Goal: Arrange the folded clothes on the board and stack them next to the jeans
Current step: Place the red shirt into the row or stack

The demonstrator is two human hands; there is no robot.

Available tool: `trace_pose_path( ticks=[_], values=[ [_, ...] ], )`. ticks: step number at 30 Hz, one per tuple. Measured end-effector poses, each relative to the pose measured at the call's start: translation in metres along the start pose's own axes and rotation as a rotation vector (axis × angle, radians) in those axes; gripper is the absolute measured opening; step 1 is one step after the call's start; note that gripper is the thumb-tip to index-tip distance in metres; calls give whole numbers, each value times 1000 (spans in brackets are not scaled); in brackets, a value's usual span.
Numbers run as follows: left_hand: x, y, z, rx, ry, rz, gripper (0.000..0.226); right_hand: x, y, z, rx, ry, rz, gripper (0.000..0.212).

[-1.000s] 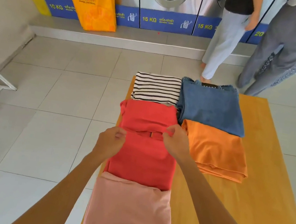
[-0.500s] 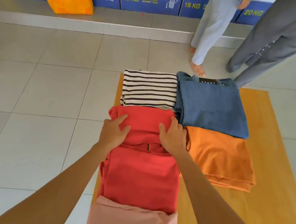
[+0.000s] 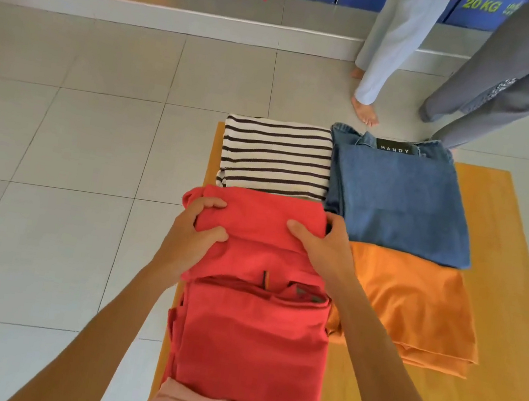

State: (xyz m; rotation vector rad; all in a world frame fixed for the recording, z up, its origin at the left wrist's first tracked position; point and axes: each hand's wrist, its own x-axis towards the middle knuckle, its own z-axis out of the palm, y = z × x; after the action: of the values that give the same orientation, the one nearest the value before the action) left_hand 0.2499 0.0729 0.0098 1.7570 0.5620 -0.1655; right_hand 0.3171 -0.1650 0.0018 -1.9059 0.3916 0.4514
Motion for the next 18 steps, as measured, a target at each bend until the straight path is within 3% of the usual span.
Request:
trace_pose_path(
  ticks=[4,11,14,18],
  values=[
    [24,42,-11,-44,-24,119,48,20,-42,-10,-30,91,-159,81],
    [100,102,-11,-55,2,229,43,92,-117,-16,-139,164,-279,80],
    [132,94,-2,14,18,176,47,119,-115,-11,-232,162,-317,73],
    [145,52,13,295,44,74,59,132,-75,8,-561,136,-341,61]
  ],
)
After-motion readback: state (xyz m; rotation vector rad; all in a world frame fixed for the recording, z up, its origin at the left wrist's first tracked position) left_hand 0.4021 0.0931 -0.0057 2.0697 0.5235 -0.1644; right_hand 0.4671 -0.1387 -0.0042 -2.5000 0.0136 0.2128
